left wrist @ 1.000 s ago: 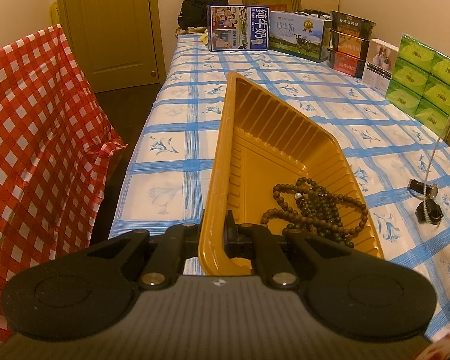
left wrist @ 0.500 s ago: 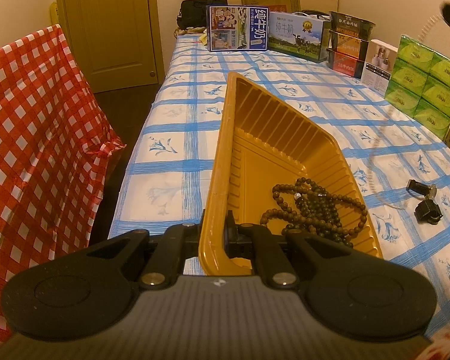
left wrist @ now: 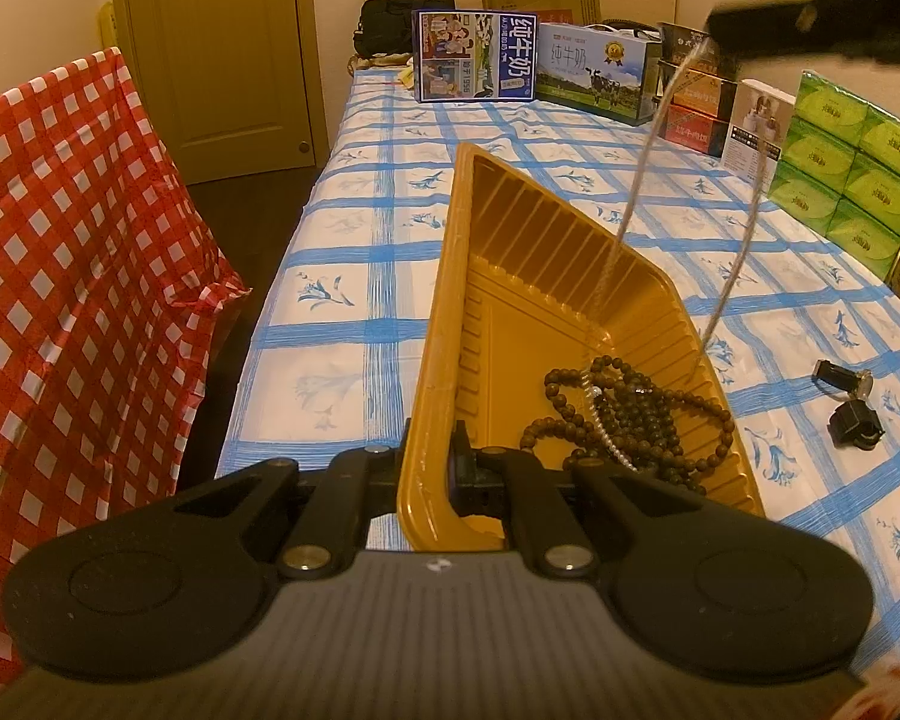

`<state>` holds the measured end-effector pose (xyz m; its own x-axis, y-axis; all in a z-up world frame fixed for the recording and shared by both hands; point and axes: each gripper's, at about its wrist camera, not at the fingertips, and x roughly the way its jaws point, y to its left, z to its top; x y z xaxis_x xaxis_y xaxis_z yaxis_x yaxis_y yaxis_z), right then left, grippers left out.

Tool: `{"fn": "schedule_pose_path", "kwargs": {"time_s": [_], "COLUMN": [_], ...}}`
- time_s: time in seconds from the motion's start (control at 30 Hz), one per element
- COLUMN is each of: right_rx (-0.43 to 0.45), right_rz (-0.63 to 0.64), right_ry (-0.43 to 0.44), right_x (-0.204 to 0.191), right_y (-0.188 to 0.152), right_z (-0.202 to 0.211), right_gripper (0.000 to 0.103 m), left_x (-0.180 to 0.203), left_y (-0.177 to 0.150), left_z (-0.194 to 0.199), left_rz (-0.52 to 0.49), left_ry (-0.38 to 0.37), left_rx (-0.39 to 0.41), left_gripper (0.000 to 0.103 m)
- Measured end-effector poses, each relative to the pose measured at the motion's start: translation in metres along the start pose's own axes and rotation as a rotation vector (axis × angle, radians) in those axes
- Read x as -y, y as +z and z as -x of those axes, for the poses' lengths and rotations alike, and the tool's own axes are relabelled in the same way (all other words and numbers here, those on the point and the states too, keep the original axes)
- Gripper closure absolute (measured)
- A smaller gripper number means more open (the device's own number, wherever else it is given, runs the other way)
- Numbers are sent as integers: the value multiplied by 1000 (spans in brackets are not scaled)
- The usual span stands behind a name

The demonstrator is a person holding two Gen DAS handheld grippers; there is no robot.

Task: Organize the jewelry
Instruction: 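Lift the pearl necklace with the right tool and lower it into the tray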

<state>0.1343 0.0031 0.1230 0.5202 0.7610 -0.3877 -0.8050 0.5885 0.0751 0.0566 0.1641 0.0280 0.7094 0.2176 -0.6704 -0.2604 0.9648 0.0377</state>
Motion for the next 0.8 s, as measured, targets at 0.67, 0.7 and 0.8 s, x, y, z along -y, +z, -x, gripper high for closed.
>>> {"fn": "schedule_pose_path", "kwargs": {"time_s": [0.67, 0.7, 0.8], "right_rx": [-217, -212, -212], "right_rz": [-117, -115, -124], "right_ry": [42, 43, 53], "right_x": [22, 22, 22], "right_y": [-47, -47, -47], "right_z": [-48, -47, -46], "right_gripper": [101, 101, 101], "left_x": [-2, -2, -2], "left_y": [-2, -2, -1], "left_z": [-1, -1, -1], "left_rz": [4, 4, 5], "left_ry": [-2, -2, -2], "left_rx": [0, 0, 0], "left_gripper": [97, 97, 97]}}
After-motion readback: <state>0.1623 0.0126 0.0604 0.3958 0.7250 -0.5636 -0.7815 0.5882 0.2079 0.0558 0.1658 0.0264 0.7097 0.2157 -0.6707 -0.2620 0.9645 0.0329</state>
